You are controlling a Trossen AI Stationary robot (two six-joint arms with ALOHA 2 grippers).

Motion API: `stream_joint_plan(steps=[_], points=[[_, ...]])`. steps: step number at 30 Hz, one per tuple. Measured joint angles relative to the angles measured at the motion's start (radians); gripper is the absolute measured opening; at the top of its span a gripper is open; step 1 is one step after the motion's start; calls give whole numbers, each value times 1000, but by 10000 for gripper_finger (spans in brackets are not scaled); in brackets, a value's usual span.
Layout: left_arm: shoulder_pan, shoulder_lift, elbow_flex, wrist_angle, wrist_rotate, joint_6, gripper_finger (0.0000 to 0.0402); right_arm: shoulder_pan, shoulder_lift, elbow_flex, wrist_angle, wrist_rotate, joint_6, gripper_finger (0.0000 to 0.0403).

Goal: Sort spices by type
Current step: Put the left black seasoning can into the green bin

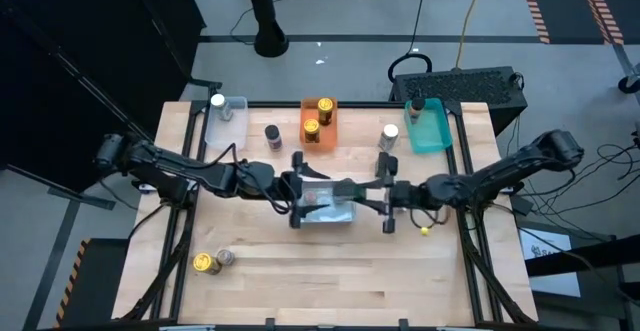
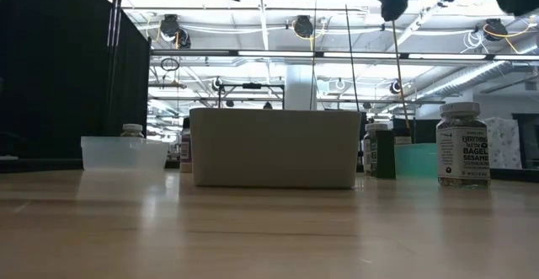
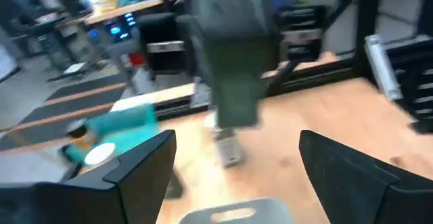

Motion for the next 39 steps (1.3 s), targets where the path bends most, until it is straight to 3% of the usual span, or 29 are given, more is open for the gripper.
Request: stream_joint_plan(steps=[5,14,20,26,39], points=[[5,73,0,202,-14,21,320,32,41,-86,299,-12,-126,112],[37,188,0,504,77,70,320,38,62,-84,322,-28,-138,112],[47,219,18,537,193,69,320,39,61,-84,322,-21,-140,112],[44,223,29,527,182,70,319,34,66,-84,295,55,-142,112],[59,221,29,523,148,69,313,32,64,-83,288,39,-141,112]])
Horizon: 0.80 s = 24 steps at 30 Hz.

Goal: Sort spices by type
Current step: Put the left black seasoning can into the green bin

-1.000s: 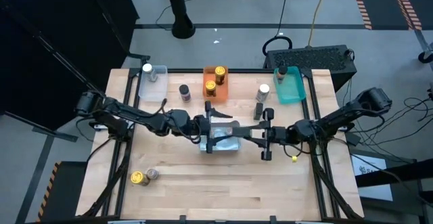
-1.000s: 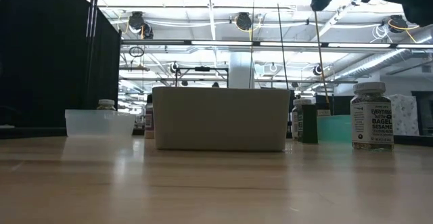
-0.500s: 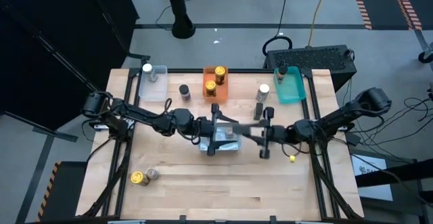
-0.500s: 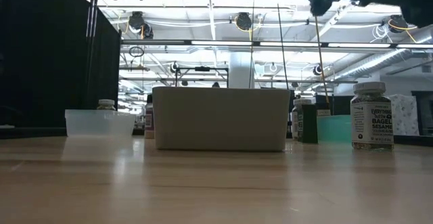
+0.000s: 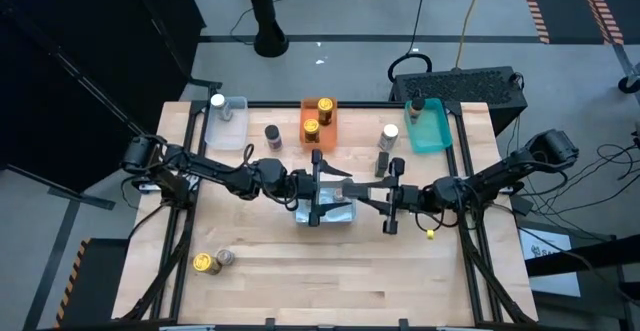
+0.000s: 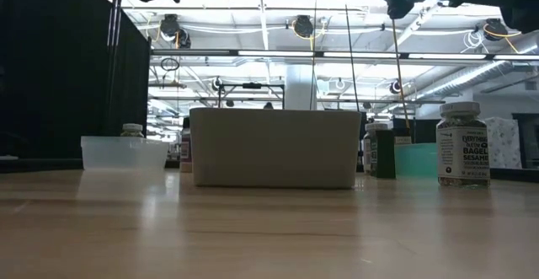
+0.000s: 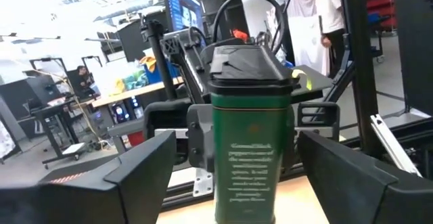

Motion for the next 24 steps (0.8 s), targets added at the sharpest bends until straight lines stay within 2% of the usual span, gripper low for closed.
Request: stream_joint_plan(steps=[3,14,19,24], points=[[7,0,0,0,0,0,284,0,0,0,-1,-3,0,112],[12,11,-1,-7,6,-4,126,-25,-2,0,-32,-5,48,112],[12,11,-2,-7,22,-3,125,-30,-2,0,-48,-7,70,128],[13,11,-2,6,-13,-23,203,-30,0,0,-73,-11,75,115]])
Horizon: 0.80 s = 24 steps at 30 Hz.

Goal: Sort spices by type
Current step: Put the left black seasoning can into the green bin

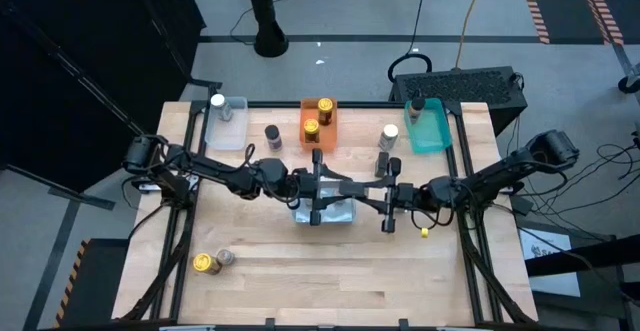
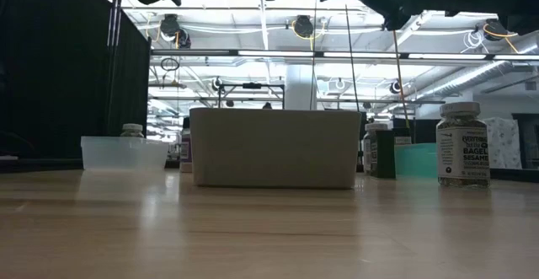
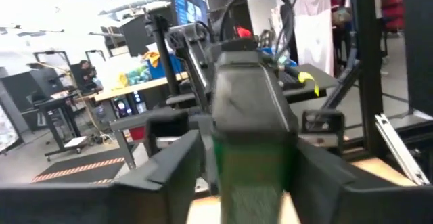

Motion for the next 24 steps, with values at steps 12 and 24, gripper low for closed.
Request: stream_joint_plan(steps=[12,24], points=[[1,0,0,-14,42,51,242,0,-1,0,-9,1,3,120],[0,0,0,-19,6,49,121,0,-1,0,-32,35,25,162]])
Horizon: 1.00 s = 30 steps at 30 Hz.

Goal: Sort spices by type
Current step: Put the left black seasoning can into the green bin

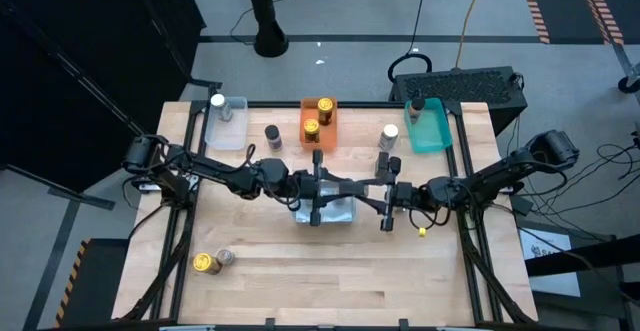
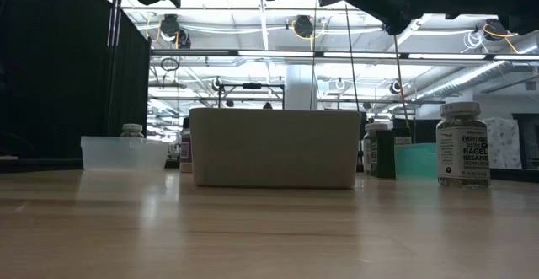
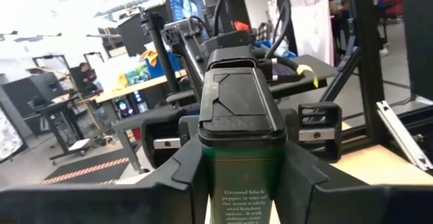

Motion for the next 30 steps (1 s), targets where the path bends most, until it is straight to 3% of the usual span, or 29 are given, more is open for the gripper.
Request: stream_joint_plan(steps=[9,20,25,30], points=[[-13,-2,0,-65,-88,2,148,1,-7,0,-62,35,53,200],[-16,-4,0,-109,-151,2,130,1,-13,0,-112,56,81,249],[-16,-12,1,-180,-204,4,130,1,-65,0,-232,79,121,259],[-16,-28,2,-365,-285,-19,129,4,-158,17,-430,115,163,259]])
